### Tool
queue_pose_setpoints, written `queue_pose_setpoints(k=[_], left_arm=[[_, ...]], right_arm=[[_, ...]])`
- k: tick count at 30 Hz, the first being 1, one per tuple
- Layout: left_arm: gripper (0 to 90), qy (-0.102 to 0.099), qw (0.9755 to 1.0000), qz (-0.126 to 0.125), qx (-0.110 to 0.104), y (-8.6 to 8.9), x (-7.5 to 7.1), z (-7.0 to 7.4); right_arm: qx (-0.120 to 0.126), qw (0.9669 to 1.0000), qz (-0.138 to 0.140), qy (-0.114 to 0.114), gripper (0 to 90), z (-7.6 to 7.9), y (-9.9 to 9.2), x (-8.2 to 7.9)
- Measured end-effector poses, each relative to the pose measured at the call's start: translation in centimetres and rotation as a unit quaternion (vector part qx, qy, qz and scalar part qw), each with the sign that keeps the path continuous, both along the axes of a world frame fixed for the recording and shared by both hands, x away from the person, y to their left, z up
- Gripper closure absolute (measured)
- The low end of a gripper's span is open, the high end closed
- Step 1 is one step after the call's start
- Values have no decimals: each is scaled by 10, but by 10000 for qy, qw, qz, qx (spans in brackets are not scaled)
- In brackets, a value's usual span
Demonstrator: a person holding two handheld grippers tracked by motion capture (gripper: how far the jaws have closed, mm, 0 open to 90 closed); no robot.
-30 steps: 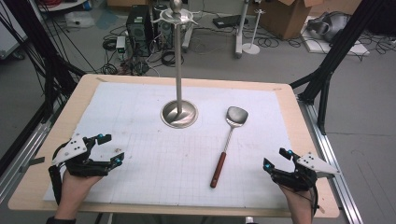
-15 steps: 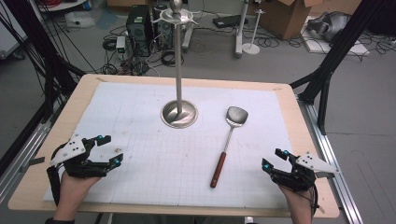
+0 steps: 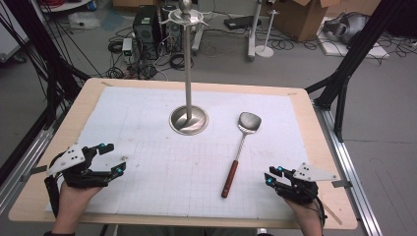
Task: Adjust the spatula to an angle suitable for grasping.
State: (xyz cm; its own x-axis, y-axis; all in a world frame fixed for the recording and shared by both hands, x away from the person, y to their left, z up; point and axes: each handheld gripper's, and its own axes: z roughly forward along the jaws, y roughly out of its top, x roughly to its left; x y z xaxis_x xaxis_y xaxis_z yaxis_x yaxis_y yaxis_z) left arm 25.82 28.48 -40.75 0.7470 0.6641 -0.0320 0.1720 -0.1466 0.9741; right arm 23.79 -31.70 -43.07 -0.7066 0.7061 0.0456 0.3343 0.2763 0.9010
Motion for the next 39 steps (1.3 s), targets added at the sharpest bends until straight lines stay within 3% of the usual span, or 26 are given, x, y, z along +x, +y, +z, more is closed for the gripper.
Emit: queue_pose_setpoints(k=[6,9,15,28,39], left_arm=[[193,23,10000,17,-45,2,-2,-1],[193,22,10000,5,-34,2,-3,-1],[193,28,10000,-2,-28,3,-5,-1],[189,14,10000,14,-77,3,-6,-1],[189,18,10000,-7,-65,2,-6,-1]], right_arm=[[-101,9995,287,35,824,-3,14,5],[-326,9979,546,93,880,-6,29,10],[-568,9948,810,222,895,-9,50,17],[-923,9916,800,423,900,-16,86,28],[-928,9920,773,375,900,-18,97,31]])
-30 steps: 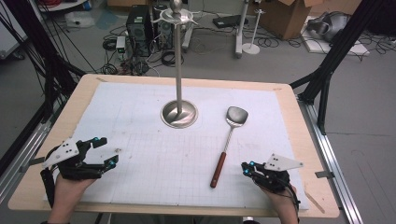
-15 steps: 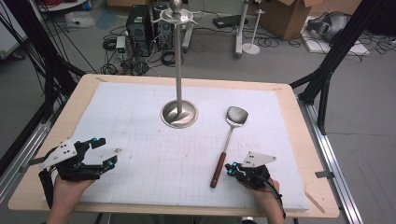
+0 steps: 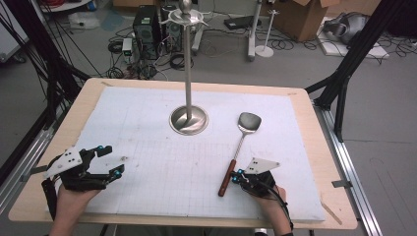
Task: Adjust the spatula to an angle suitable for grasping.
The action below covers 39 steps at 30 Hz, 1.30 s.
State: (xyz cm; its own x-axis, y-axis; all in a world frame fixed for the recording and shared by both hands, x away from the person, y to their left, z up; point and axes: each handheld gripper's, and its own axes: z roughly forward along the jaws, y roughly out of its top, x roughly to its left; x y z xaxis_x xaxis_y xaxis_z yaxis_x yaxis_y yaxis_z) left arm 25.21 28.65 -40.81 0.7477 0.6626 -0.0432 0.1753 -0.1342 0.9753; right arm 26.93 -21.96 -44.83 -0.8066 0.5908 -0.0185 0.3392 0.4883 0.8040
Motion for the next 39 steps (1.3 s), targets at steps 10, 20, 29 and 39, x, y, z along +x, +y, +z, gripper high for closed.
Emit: queue_pose_setpoints(k=[10,20,29,39], left_arm=[[189,-11,10000,-15,-9,-2,0,1],[189,9,10000,-38,-16,-1,-1,1],[190,23,10000,-73,7,-2,-1,-1],[190,53,9999,-90,23,-4,0,-3]], right_arm=[[-43,9999,-67,-114,900,1,24,7],[-39,9997,-179,-177,900,0,45,15],[40,9996,-187,-218,900,2,60,24],[-58,9994,-267,-228,900,2,73,35]])
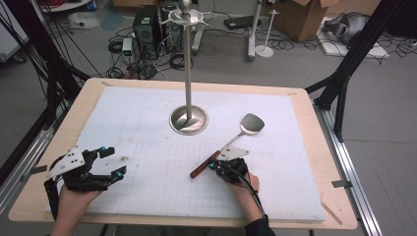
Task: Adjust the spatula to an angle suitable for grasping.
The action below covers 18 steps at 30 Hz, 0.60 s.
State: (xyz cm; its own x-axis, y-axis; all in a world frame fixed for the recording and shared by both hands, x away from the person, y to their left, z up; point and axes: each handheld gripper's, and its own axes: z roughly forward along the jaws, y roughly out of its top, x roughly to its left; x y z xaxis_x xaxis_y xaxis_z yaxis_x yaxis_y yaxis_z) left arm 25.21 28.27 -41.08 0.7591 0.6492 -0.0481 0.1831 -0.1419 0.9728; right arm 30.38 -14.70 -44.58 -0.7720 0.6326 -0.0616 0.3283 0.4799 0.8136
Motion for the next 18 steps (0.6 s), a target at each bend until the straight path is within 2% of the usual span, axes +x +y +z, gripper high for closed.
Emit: queue_pose_setpoints(k=[18], left_arm=[[190,32,10000,-4,-7,0,1,-1]], right_arm=[[-137,9999,-20,92,900,3,22,21]])
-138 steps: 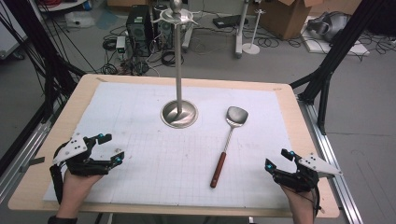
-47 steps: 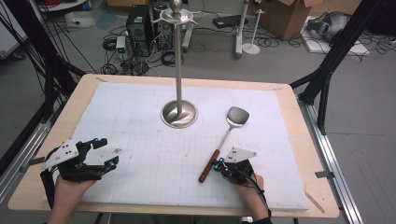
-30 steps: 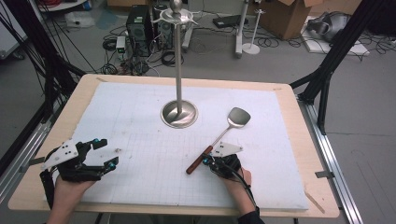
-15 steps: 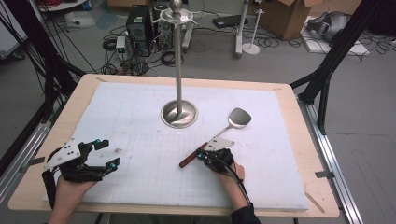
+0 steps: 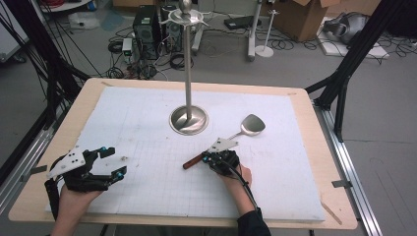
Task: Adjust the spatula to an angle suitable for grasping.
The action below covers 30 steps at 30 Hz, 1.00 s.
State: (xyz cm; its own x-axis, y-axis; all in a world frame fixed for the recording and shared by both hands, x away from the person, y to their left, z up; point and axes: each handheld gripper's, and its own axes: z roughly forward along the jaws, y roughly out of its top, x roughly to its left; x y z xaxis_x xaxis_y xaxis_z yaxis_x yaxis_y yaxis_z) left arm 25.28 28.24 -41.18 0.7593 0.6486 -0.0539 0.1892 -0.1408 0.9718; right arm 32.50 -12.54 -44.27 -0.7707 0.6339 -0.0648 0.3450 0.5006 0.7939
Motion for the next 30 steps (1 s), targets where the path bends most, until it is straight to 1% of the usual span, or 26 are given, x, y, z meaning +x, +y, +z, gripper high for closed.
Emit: queue_pose_setpoints(k=[9,12,13,15,16,20,23,26,30], left_arm=[[191,18,10000,-10,15,-1,1,-1],[191,27,10000,-18,8,-1,1,-1],[191,23,10000,-12,9,-1,1,-2],[191,26,10000,-12,5,-2,1,-2],[191,22,10000,-9,6,-2,1,-2],[191,28,10000,-15,17,-2,1,-2],[191,34,10000,-20,15,-2,1,-2],[191,31,10000,-3,2,-2,1,-2],[191,45,10000,-4,8,0,1,-3]], right_arm=[[-56,10000,-43,22,900,0,5,5],[-53,10000,-74,-25,900,-1,8,8],[-43,9999,-106,28,900,-1,9,9],[-52,9999,-142,27,900,-1,11,10],[-70,9999,-134,1,900,-1,12,12],[-68,9999,-154,16,900,0,15,16],[-162,9997,-167,6,900,1,20,21],[-188,9997,-164,11,900,2,23,25],[-170,9997,-149,26,899,2,24,28]])
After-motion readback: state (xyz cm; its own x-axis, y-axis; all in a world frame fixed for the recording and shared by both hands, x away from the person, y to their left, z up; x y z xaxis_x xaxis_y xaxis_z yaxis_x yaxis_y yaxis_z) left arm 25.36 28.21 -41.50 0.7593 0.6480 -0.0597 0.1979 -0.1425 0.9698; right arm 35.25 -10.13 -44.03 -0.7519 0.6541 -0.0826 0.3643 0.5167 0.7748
